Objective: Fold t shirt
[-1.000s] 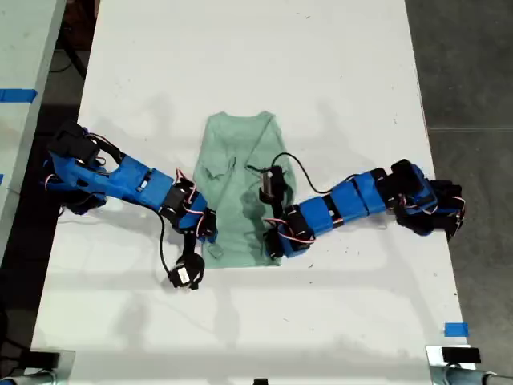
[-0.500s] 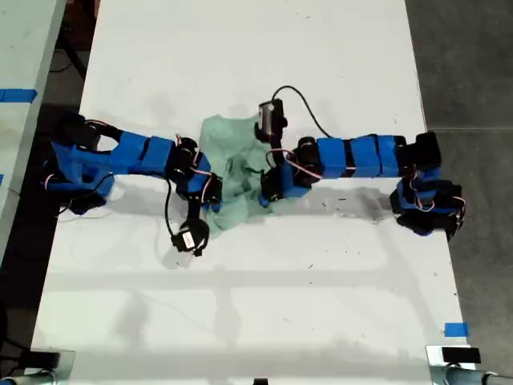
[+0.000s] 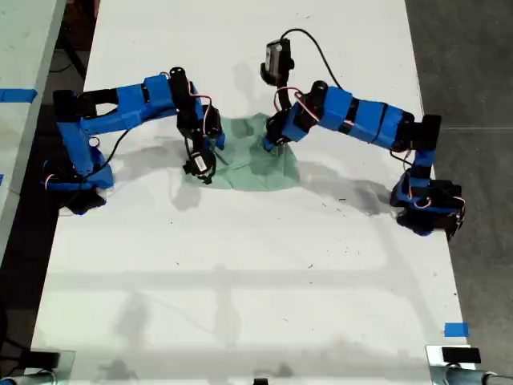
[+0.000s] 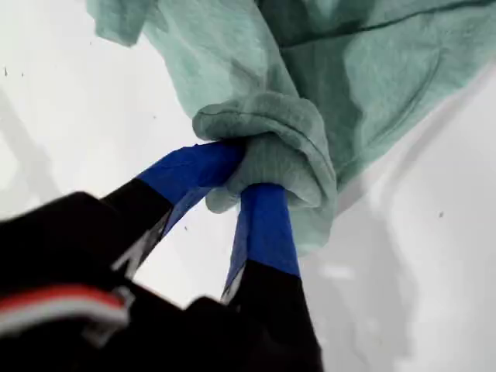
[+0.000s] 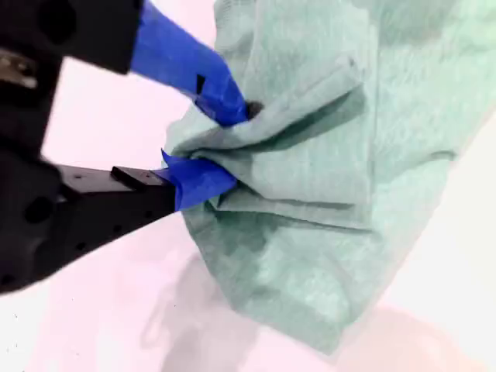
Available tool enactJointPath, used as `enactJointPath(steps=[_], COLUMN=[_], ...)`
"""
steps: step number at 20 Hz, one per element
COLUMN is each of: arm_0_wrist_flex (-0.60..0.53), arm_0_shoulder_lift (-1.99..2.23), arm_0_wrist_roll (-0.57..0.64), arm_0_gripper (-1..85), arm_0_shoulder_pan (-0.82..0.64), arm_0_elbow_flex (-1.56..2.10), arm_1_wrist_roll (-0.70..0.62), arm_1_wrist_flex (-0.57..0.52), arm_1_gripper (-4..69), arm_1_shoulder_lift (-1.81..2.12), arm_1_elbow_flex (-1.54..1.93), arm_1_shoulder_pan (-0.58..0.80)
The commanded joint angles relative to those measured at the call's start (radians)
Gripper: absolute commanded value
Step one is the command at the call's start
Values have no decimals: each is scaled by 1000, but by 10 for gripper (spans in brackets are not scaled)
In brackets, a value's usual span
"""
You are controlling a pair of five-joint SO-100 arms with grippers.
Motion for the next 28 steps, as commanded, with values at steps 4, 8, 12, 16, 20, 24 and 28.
enactJointPath(steps=[4,8,12,16,20,24,28], arm_0_wrist_flex=[-55,-67,-5,115,115,115,15], arm_0_shoulder_lift=[-78,-156,-89,118,502,859,888], arm_0_wrist_roll=[158,235,249,184,-6,-325,-604], arm_0_gripper=[153,164,170,165,155,142,138], arm_0_shoulder_pan=[-135,-222,-244,-195,-55,249,549], arm_0_elbow_flex=[-15,-23,-29,-84,103,267,439], arm_1_wrist_roll=[-118,-192,-222,-55,112,327,586], arm_1_wrist_flex=[-49,-61,17,238,282,282,278], arm_1_gripper=[110,220,326,306,303,289,281], arm_1_shoulder_lift=[-61,-149,-132,-8,350,792,1077], arm_1_elbow_flex=[-63,-63,-95,-160,118,492,805], arm_1_shoulder_pan=[130,187,212,196,120,-49,-299])
